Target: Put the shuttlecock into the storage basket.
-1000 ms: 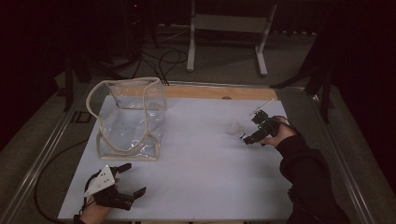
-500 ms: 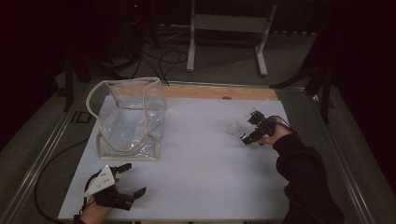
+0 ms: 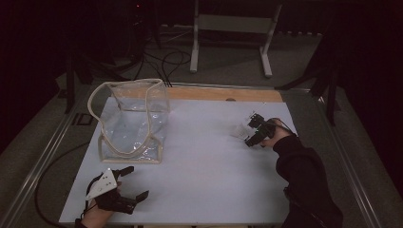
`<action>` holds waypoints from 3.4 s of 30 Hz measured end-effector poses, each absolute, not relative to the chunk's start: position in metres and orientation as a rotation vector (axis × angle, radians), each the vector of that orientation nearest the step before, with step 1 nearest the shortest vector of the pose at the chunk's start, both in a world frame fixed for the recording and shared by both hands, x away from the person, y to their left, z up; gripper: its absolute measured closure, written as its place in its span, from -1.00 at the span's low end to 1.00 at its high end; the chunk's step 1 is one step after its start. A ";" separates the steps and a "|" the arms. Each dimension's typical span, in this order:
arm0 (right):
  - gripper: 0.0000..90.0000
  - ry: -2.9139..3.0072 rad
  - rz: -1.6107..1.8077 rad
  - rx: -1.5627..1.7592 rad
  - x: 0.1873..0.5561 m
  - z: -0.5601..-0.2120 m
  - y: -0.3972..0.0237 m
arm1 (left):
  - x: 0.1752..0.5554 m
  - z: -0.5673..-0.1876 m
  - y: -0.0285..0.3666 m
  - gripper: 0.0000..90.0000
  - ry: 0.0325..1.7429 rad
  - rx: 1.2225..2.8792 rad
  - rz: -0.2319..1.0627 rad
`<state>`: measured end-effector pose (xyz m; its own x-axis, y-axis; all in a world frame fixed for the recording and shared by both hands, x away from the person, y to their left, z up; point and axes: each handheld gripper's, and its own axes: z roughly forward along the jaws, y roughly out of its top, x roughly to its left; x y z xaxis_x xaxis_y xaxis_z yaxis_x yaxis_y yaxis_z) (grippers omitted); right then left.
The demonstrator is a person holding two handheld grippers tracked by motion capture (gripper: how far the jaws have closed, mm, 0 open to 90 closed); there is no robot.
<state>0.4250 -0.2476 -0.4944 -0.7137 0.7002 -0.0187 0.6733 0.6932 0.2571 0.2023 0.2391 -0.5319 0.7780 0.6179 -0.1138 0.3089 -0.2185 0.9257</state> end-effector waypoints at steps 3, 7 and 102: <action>-0.22 2.779 0.343 1.131 0.427 -0.497 -0.246 | 0.202 -0.532 0.239 -0.99 0.713 1.820 0.333; -0.18 2.786 0.314 1.128 0.429 -0.502 -0.243 | 0.202 -0.532 0.239 -0.99 0.713 1.820 0.332; 0.48 3.069 0.298 0.808 0.387 -0.459 -0.199 | 0.203 -0.534 0.236 -0.99 0.717 1.834 0.324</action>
<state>0.3869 -0.1989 -0.4594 -0.8706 0.4834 0.0917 0.4920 0.8542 0.1682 0.2034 0.2359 -0.5341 0.7806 0.6140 -0.1169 0.3185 -0.2298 0.9196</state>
